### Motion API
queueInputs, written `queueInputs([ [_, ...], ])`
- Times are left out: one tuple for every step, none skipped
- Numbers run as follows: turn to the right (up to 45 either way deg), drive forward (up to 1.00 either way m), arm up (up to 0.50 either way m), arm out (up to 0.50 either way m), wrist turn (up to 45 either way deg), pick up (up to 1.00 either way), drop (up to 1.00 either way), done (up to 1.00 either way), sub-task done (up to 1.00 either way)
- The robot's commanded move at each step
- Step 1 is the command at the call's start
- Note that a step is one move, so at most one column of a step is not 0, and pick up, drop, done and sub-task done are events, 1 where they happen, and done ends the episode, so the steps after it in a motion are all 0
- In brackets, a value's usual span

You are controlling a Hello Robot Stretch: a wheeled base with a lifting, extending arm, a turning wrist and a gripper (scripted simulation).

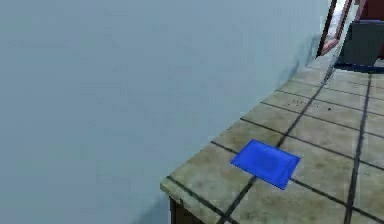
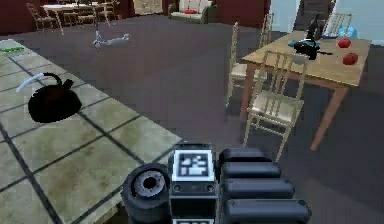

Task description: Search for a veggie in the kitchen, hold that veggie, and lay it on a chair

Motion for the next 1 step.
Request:
queueInputs([
  [45.0,0.00,0.00,0.00,0.0,0.00,0.00,0.00,0.00],
])
